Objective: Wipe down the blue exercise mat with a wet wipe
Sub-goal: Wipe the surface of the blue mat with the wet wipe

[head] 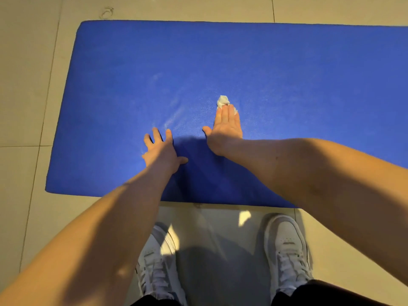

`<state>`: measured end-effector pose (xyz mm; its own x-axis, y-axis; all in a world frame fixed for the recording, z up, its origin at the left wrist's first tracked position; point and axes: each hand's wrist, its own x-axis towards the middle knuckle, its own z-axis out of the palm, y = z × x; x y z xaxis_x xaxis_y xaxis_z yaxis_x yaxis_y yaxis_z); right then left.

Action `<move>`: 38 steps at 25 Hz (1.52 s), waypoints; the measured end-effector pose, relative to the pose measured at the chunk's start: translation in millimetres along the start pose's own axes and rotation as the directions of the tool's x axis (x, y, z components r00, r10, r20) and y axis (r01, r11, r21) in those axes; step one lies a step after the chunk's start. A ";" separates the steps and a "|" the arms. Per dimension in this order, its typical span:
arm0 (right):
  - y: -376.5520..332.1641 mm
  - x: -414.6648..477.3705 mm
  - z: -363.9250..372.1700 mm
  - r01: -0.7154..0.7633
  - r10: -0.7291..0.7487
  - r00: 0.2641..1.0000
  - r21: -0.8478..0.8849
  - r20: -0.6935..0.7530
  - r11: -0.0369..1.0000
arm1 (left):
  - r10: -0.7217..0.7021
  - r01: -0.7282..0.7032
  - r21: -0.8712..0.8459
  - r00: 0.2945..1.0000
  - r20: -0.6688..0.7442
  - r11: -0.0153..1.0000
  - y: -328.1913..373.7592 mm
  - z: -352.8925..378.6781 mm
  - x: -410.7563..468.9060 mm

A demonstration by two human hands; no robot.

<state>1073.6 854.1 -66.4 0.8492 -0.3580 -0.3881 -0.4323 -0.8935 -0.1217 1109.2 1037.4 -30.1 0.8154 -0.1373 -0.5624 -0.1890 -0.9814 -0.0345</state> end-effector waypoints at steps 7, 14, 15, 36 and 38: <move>-39.8 -7.0 6.3 0.459 -0.457 0.887 0.022 -0.063 0.888 | 0.019 -0.019 0.019 1.000 -0.003 1.000 -1.5 -1.5 3.0; 28.9 -16.9 6.9 0.234 -0.239 0.964 -0.051 -0.119 0.971 | 0.000 -0.001 0.011 1.000 0.018 1.000 -0.6 -3.4 0.0; 28.4 -18.4 11.1 0.161 -0.165 0.980 -0.041 -0.107 0.986 | 0.000 -0.001 0.013 1.000 0.016 1.000 -0.4 -4.1 -2.4; 0.9 -74.0 28.7 -0.064 0.067 0.997 0.069 -0.037 0.996 | -0.079 0.079 0.003 0.997 0.019 0.997 -20.8 21.1 -46.4; -21.2 -82.3 33.5 0.088 -0.076 0.995 0.200 -0.065 0.976 | -0.070 0.069 0.022 0.998 0.011 0.997 -20.7 22.4 -44.2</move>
<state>1002.7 911.6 -62.4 0.8978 -0.3058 -0.3170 -0.4078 -0.8489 -0.3361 1064.8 1066.8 -23.1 0.8203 -0.0671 -0.5680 -0.1441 -0.9853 -0.0918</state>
